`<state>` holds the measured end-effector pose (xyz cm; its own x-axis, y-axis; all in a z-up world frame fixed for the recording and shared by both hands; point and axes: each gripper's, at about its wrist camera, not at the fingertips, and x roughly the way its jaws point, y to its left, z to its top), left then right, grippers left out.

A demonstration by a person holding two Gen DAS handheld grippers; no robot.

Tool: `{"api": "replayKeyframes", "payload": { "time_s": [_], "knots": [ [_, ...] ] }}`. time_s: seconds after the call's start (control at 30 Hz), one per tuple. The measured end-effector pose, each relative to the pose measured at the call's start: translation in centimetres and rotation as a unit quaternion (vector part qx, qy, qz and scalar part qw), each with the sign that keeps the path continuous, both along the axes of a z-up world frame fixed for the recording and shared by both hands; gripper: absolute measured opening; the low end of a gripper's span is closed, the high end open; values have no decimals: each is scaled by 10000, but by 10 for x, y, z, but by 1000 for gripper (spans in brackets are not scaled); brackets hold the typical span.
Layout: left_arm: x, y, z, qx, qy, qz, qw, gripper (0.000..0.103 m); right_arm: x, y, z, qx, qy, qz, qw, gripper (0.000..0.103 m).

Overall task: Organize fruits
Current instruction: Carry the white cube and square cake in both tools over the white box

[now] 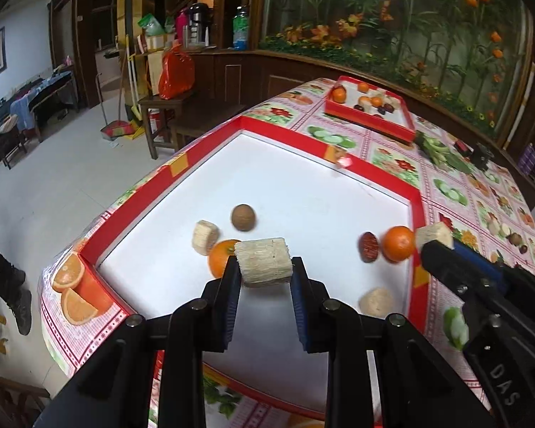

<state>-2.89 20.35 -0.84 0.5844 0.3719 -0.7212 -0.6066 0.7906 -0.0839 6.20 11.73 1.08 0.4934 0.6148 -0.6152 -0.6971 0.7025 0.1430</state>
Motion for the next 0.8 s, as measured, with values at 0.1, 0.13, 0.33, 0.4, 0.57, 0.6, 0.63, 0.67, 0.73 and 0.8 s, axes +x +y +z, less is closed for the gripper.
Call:
{"api": "replayKeyframes", "payload": {
  "time_s": [0.1, 0.13, 0.33, 0.4, 0.57, 0.6, 0.63, 0.67, 0.73, 0.8],
  "knots": [
    [2, 3, -3, -8, 46, 2, 10000, 26, 5, 11, -6, -58, 36, 99, 9999, 17],
    [3, 4, -4, -6, 57, 2, 10000, 26, 6, 13, -7, -68, 45, 115, 9999, 17],
    [5, 5, -5, 57, 107, 0, 9999, 26, 25, 27, -13, -150, 138, 145, 9997, 17],
    [5, 5, -4, 48, 101, -19, 9999, 26, 30, 31, -14, -166, 161, 175, 9996, 17],
    [6, 2, -1, 59, 90, -77, 9999, 26, 39, 37, -16, -183, 198, 193, 9995, 17],
    [7, 0, 0, 60, 90, -104, 9999, 26, 40, 38, -17, -190, 212, 194, 9994, 17],
    [8, -1, 0, 53, 95, -122, 9999, 27, 42, 39, -17, -198, 216, 191, 9994, 17],
    [8, -2, 0, 47, 96, -129, 9999, 27, 43, 38, -18, -188, 228, 184, 9994, 17],
    [9, -4, -1, 14, 120, -164, 9998, 27, 48, 36, -20, -182, 277, 153, 9993, 17],
    [10, -7, -1, 20, 144, -232, 9996, 27, 52, 35, -21, -161, 301, 141, 9993, 17]
  ]
}}
